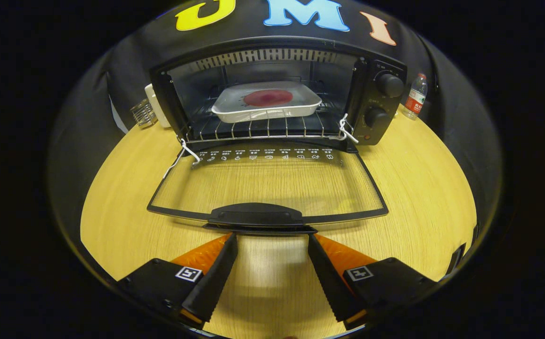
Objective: Open the toaster oven, put the food inside, and close the toaster oven door.
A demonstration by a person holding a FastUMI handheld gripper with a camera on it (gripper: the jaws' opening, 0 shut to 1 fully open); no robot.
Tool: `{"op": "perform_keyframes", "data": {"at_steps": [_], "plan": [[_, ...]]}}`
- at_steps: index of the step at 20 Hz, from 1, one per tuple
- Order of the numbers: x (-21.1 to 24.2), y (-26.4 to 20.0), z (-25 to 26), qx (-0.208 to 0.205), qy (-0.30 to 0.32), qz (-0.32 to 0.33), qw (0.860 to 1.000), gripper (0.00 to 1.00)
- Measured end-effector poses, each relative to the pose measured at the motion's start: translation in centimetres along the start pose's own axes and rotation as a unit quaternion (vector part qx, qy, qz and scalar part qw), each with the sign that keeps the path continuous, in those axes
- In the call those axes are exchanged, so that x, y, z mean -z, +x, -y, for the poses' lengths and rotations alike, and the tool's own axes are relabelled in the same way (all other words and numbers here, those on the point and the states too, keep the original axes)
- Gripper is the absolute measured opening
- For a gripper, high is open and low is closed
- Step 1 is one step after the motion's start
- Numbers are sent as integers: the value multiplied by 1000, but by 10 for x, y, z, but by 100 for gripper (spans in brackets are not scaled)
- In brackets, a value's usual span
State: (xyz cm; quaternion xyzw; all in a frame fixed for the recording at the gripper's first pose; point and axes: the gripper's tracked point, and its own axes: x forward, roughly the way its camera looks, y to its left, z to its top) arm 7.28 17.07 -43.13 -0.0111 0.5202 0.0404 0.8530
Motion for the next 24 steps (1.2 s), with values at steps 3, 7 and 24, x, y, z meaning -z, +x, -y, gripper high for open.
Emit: {"op": "perform_keyframes", "data": {"at_steps": [3, 7, 24], "plan": [[-5, -11, -1, -7, 4, 12, 1000, 95], [-13, -23, -2, -18, 12, 32, 999, 95], [-78, -73, -6, -84, 74, 158, 981, 96]]}}
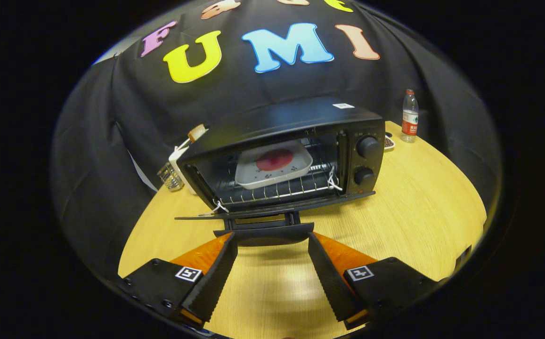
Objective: Open the toaster oven, put the food inside, and close the toaster oven door.
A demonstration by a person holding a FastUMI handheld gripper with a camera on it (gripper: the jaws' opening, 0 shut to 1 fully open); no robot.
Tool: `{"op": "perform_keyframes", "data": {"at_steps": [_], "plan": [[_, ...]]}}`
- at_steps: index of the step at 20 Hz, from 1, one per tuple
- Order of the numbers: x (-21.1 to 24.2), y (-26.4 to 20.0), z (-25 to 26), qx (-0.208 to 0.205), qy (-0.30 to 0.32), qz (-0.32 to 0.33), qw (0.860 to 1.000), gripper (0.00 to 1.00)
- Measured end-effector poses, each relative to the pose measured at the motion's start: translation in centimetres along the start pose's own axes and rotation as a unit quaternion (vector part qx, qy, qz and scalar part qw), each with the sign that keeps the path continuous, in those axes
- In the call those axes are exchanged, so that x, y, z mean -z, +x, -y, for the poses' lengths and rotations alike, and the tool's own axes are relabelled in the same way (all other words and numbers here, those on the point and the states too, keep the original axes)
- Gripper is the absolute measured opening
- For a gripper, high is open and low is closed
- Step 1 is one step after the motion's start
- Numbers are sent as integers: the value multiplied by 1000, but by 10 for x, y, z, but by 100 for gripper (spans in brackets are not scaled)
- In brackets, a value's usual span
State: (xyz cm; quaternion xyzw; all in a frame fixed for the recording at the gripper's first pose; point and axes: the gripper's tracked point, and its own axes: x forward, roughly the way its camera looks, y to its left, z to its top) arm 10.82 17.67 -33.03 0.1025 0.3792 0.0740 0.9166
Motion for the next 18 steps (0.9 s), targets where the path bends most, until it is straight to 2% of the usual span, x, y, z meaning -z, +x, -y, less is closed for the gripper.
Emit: {"op": "perform_keyframes", "data": {"at_steps": [4, 8, 14, 18], "plan": [[-35, -9, 5, -13, 12, 50, 999, 98], [-59, -31, 10, -12, -28, 103, 994, 98], [-99, -107, 56, 30, -115, 199, 973, 98], [-118, -165, 106, 68, -147, 230, 959, 98]]}}
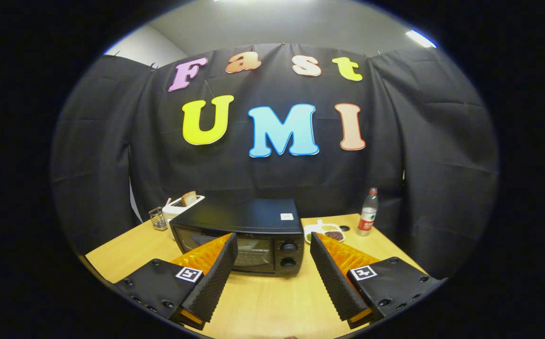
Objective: Open the toaster oven, put the food inside, and close the toaster oven door.
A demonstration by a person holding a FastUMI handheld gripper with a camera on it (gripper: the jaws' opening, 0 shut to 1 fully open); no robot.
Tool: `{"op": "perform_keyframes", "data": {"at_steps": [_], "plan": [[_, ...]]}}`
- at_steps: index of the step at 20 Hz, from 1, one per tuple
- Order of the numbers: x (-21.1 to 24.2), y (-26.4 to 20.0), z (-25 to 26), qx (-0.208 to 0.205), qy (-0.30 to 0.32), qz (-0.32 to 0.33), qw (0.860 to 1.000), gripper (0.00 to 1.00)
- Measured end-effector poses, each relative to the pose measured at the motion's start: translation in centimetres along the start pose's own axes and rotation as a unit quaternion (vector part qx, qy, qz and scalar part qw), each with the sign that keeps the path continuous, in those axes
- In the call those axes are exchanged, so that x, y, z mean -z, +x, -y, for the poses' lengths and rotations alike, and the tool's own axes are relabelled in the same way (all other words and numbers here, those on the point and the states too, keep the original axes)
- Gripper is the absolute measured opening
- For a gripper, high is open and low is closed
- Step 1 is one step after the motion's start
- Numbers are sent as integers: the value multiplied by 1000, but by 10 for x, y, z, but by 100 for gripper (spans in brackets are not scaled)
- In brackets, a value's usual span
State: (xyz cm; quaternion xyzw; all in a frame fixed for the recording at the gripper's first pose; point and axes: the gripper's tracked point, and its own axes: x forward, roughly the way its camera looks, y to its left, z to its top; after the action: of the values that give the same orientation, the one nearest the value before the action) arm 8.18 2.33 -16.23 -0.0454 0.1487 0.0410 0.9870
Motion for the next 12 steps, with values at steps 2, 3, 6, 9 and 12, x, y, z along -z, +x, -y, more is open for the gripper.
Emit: {"op": "perform_keyframes", "data": {"at_steps": [2, 3, 6, 9, 12], "plan": [[-17, -24, 26, 11, -22, 17, 1000, 98], [-21, -36, 37, 17, -31, 24, 999, 98], [-40, -71, 62, 29, -41, 45, 998, 98], [-44, -103, 80, 32, -9, 48, 998, 98], [-43, -132, 88, 22, 16, 42, 999, 97]]}}
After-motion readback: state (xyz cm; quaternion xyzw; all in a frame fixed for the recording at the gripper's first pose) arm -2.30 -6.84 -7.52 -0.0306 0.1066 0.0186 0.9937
